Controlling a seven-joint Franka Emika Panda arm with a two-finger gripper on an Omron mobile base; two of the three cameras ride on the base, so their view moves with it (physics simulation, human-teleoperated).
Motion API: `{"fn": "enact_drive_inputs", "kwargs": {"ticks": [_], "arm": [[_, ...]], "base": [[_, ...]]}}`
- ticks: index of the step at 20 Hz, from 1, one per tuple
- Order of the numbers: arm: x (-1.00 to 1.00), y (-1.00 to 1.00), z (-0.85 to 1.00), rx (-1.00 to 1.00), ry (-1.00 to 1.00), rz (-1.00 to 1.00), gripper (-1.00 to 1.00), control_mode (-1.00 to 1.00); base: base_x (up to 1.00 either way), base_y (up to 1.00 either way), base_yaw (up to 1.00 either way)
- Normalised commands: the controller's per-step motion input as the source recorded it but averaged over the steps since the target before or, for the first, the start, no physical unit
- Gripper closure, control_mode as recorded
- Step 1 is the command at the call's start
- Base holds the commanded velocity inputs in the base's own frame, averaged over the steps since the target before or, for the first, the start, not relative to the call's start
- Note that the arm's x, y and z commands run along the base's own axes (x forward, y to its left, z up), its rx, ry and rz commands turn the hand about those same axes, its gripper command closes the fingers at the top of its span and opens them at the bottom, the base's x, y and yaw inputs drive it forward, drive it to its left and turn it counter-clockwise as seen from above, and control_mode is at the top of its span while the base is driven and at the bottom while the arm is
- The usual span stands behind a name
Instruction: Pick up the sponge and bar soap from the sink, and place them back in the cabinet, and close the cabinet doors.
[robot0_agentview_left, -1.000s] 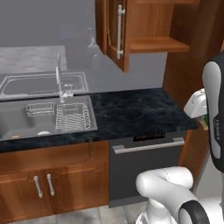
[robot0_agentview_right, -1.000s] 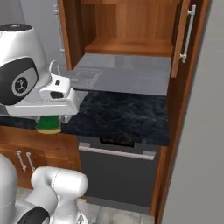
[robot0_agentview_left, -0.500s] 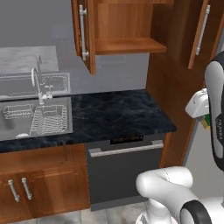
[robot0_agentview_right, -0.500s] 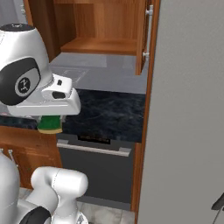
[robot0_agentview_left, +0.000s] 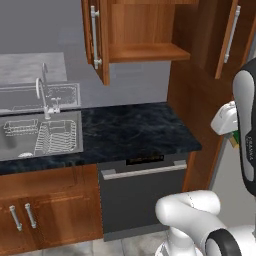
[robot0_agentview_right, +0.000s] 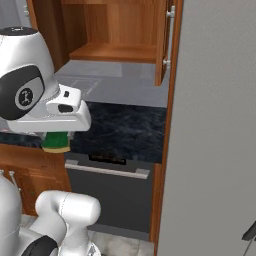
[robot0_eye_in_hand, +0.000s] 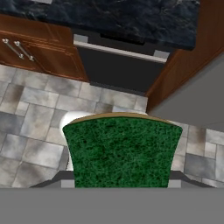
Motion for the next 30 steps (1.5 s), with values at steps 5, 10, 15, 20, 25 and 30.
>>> {"fn": "enact_drive_inputs", "kwargs": {"ticks": [5, 10, 15, 20, 25, 30], "arm": [[0.0, 0.0, 0.0, 0.0, 0.0, 0.0, 1.0, 1.0], [0.0, 0.0, 0.0, 0.0, 0.0, 0.0, 1.0, 1.0], [0.0, 0.0, 0.0, 0.0, 0.0, 0.0, 1.0, 1.0], [0.0, 0.0, 0.0, 0.0, 0.0, 0.0, 1.0, 1.0], [0.0, 0.0, 0.0, 0.0, 0.0, 0.0, 1.0, 1.0], [0.0, 0.0, 0.0, 0.0, 0.0, 0.0, 1.0, 1.0]], "base": [[0.32, 0.0, 0.0], [0.43, 0.0, 0.0], [0.54, 0.01, 0.0], [0.44, 0.0, 0.0], [0.42, 0.0, -0.03], [0.39, 0.0, -0.02]]}}
